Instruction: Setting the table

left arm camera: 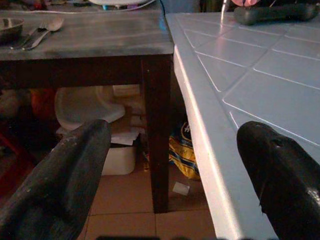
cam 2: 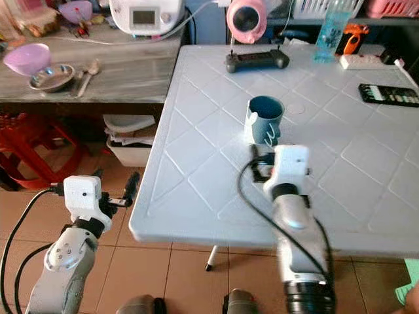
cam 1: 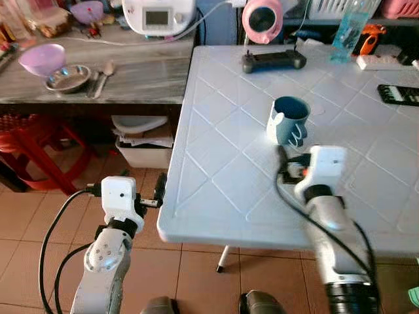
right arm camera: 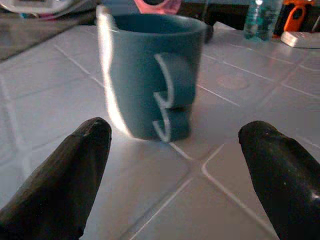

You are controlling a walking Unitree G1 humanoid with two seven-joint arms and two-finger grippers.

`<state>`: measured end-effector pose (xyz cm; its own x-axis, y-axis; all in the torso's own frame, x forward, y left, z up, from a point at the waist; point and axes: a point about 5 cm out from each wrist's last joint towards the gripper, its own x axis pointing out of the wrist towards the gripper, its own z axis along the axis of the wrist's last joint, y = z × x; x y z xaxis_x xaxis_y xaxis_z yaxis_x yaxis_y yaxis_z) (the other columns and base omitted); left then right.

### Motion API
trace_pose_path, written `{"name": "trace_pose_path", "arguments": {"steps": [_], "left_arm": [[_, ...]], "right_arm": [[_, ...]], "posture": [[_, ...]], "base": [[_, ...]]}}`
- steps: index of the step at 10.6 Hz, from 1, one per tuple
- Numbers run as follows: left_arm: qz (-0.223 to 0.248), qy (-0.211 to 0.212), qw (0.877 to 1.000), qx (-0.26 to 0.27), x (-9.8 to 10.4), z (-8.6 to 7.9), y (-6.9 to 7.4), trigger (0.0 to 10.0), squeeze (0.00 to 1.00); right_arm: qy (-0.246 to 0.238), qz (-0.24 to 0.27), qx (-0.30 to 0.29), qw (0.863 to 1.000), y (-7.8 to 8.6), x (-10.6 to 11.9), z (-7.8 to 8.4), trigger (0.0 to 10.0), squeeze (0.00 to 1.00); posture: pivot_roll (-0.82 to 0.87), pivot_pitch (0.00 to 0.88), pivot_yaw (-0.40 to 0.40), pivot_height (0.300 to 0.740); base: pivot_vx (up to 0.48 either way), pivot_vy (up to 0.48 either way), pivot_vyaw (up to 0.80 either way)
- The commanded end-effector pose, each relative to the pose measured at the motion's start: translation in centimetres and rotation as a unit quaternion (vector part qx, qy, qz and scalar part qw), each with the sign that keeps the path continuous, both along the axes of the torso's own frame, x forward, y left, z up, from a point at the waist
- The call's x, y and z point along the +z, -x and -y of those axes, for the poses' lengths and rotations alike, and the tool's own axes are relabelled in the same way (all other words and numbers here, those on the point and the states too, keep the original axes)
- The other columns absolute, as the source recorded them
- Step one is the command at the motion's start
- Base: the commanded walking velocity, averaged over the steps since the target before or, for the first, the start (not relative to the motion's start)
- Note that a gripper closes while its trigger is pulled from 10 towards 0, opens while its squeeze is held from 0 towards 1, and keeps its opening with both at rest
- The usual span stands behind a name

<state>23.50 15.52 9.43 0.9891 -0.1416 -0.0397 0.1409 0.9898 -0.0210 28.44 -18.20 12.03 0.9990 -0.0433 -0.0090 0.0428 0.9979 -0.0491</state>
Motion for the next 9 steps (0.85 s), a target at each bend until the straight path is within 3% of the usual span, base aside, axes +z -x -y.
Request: {"name": "trace_pose_path", "arguments": {"steps": [1,3,4,5,9], "left_arm": [[-0.004,-0.005,1.000,0.006,0.0,-0.3,0.3,10.0,0.00],[-0.008,-0.008,1.000,0.004,0.0,-0.3,0.5,10.0,0.00],[-0.010,-0.010,1.000,0.004,0.0,-0.4,0.5,10.0,0.00],[-0.012,-0.012,1.000,0.006,0.0,-0.4,0.5,10.0,0.00],[-0.015,-0.017,1.000,0.013,0.0,-0.7,0.6,10.0,0.00]], "right_arm": [[-0.001,0.001,0.001,1.000,-0.2,0.4,0.1,10.0,0.00],[0.004,0.004,-0.001,1.000,-0.6,0.8,0.6,10.0,0.00],[0.006,0.006,0.002,1.000,-0.9,1.0,0.9,5.6,0.00],[0.007,0.008,0.011,1.000,-1.3,1.3,1.0,0.0,0.00],[-0.006,0.016,0.048,0.999,-2.3,2.4,0.6,0.0,0.00]], "posture": [[-0.02,0.125,0.070,0.740],[-0.02,0.143,0.074,0.740],[-0.02,0.145,0.075,0.740],[-0.02,0.147,0.074,0.740],[-0.01,0.144,0.073,0.740]], "base": [[0.000,0.000,0.00],[0.000,0.000,0.00],[0.000,0.000,0.00],[0.000,0.000,0.00],[0.000,0.000,0.00]]}}
